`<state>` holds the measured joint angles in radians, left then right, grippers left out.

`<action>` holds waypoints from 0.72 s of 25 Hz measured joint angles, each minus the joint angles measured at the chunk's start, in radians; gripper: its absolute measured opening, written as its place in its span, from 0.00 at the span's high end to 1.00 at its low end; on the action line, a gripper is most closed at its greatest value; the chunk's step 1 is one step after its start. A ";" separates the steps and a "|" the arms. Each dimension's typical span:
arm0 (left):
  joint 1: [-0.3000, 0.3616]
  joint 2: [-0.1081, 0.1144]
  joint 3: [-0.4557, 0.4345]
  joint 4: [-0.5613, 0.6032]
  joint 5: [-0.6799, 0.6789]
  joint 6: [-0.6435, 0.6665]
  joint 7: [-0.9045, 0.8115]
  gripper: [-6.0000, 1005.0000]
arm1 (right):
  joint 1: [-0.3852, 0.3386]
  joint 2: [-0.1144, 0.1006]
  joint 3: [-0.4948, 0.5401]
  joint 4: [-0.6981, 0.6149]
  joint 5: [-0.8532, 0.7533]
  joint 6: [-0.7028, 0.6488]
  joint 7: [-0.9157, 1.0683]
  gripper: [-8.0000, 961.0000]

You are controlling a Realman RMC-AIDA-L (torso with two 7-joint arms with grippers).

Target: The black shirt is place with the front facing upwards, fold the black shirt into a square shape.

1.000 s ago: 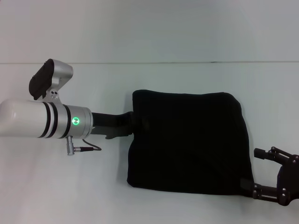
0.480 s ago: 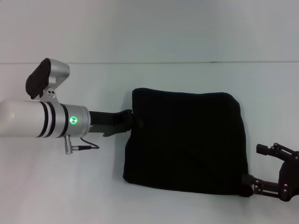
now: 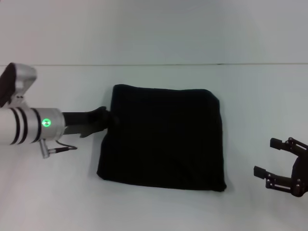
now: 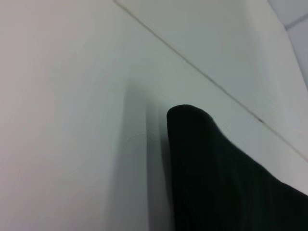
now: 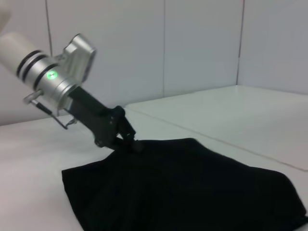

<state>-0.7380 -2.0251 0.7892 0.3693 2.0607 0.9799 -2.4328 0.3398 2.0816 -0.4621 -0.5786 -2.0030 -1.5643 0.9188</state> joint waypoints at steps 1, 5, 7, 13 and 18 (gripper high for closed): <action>0.011 -0.001 -0.011 0.005 -0.001 0.001 0.003 0.90 | 0.002 0.000 0.005 0.002 0.000 0.000 0.000 0.04; 0.046 -0.010 -0.039 0.007 -0.022 0.019 0.017 0.89 | 0.009 0.001 0.011 0.004 0.000 0.000 0.000 0.04; 0.060 -0.016 -0.042 0.007 -0.044 0.031 0.029 0.88 | 0.013 0.002 0.011 0.005 0.000 0.002 0.000 0.04; 0.067 -0.019 -0.041 0.011 -0.060 0.047 0.086 0.86 | 0.017 0.003 0.011 0.005 0.000 0.003 0.000 0.04; 0.083 -0.018 -0.085 0.019 -0.070 0.108 0.172 0.84 | 0.019 0.005 0.011 0.007 0.000 0.005 0.000 0.04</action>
<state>-0.6552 -2.0428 0.7041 0.3885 1.9902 1.0875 -2.2607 0.3586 2.0864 -0.4510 -0.5715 -2.0034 -1.5589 0.9188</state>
